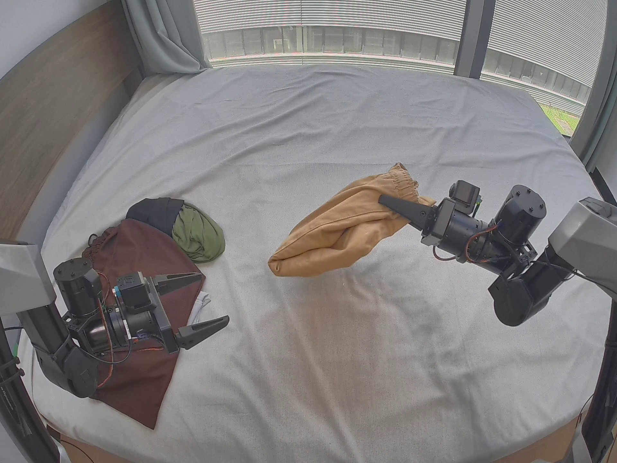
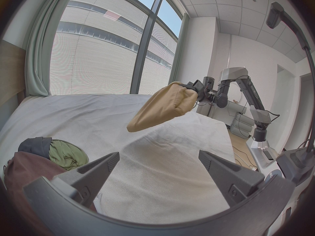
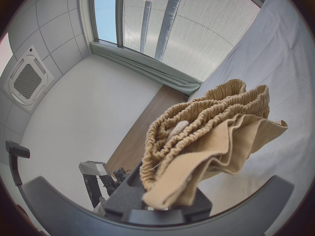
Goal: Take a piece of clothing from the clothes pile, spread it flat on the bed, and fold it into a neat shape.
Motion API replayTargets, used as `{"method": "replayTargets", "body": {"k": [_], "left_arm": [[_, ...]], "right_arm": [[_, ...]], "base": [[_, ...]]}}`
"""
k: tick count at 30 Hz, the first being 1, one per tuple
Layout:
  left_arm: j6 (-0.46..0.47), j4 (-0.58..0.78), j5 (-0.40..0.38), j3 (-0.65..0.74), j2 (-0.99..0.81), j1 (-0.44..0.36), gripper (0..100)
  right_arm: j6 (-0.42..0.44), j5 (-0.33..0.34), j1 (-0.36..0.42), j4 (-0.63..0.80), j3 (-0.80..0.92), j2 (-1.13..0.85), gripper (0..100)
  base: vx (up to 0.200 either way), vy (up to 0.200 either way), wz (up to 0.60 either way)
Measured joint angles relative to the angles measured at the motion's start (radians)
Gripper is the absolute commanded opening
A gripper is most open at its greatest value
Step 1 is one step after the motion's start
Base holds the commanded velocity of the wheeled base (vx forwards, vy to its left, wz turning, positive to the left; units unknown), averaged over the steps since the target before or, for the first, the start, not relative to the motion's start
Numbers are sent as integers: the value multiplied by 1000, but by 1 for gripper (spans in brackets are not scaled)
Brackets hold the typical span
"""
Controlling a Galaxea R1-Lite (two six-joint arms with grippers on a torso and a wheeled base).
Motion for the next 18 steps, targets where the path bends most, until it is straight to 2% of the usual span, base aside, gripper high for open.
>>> {"method": "replayTargets", "body": {"k": [10, 18], "left_arm": [[-2, 0, -1, 1, 1, 0, 100], [-3, 0, -1, 1, 1, -1, 100]], "right_arm": [[42, 7, -21, 7, -224, 193, 0], [47, 7, -31, 31, -302, 271, 0]], "base": [[0, 0, 0], [0, 0, 0]]}}
